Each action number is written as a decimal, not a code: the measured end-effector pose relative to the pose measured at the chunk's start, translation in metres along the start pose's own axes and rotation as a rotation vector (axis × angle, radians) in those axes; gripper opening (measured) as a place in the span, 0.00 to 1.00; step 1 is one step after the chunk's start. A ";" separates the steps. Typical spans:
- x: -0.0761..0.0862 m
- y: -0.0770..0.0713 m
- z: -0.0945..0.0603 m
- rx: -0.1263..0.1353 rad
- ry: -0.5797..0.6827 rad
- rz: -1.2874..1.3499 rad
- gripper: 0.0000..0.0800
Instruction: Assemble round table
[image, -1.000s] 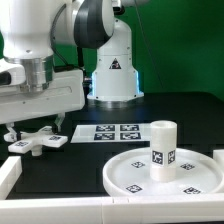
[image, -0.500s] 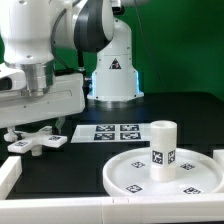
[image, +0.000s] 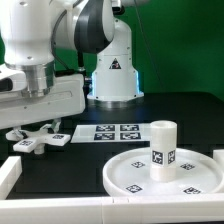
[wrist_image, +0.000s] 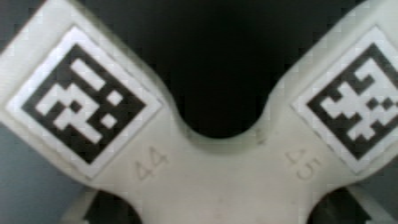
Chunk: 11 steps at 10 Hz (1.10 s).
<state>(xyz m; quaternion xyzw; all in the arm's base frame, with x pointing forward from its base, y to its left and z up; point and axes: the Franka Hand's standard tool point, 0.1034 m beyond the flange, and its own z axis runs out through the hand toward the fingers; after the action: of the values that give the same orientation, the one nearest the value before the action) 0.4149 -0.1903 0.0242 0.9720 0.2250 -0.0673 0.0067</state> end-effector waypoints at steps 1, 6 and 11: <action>0.000 0.000 0.000 0.000 0.000 0.000 0.56; 0.024 -0.026 -0.022 -0.001 0.018 0.019 0.56; 0.106 -0.084 -0.079 -0.001 0.020 0.091 0.56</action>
Offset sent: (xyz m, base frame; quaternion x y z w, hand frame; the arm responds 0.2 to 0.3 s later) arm 0.0028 0.0132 0.0135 0.0051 -0.0010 0.0068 1.0000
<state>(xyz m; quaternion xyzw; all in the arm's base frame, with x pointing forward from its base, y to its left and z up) 0.4826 -0.0650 0.0899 0.9819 0.1807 -0.0569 0.0079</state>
